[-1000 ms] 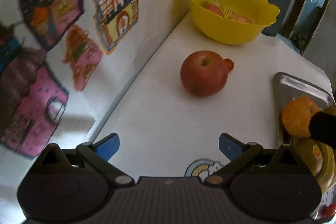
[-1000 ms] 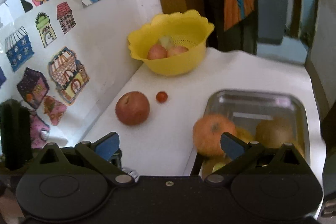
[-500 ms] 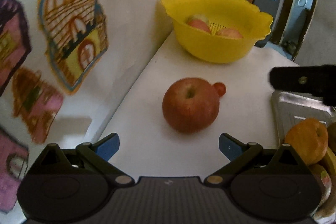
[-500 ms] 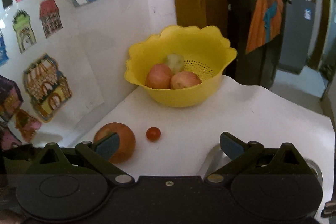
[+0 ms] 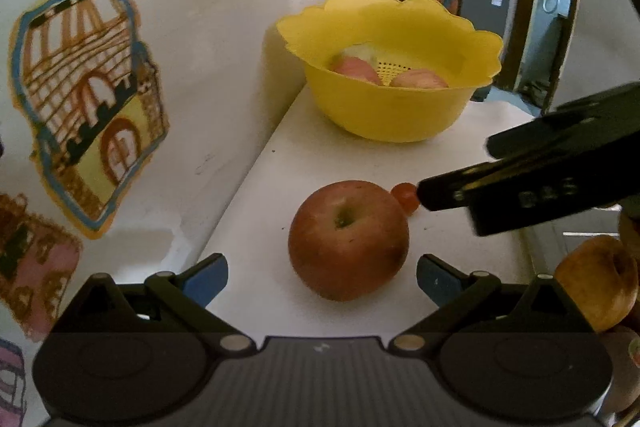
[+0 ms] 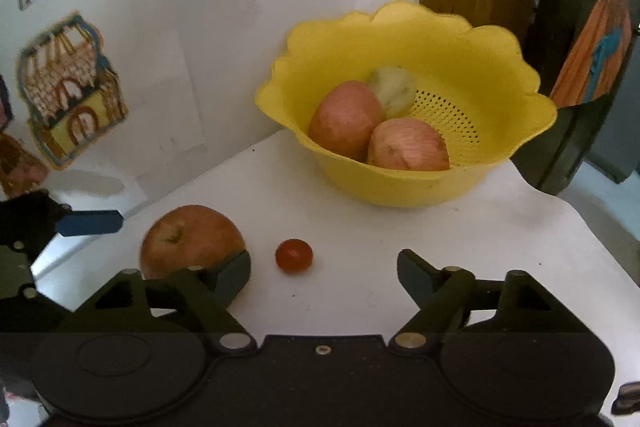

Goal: Organize fruits
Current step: 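Close the left tool on the red apple while the right tool grasps the cherry tomato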

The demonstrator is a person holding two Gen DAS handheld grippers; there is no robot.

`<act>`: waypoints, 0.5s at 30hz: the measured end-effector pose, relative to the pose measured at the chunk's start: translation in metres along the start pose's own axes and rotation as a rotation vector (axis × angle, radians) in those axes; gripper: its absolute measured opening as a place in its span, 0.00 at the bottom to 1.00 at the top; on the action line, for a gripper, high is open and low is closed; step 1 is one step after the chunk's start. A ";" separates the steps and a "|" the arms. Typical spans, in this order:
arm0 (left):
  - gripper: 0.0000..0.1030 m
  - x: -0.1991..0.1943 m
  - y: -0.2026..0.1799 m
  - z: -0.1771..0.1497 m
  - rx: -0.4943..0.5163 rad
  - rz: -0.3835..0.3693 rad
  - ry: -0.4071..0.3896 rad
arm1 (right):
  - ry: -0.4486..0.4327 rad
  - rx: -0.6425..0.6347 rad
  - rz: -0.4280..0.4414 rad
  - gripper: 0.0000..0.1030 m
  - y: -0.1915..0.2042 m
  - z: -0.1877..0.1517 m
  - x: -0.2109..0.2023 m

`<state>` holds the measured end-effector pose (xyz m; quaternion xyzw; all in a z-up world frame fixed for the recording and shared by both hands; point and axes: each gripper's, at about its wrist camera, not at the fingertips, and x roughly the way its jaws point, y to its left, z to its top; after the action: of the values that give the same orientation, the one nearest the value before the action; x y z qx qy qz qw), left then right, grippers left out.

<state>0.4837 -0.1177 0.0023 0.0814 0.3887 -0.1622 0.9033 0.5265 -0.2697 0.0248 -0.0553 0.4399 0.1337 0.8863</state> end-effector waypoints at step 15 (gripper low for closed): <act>0.85 0.018 -0.004 0.005 0.019 -0.024 0.001 | 0.096 -0.050 0.060 0.55 0.005 0.014 0.033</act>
<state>0.4972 -0.1274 -0.0069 0.0855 0.3887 -0.1765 0.9003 0.5548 -0.2560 0.0067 -0.0705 0.4799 0.1685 0.8581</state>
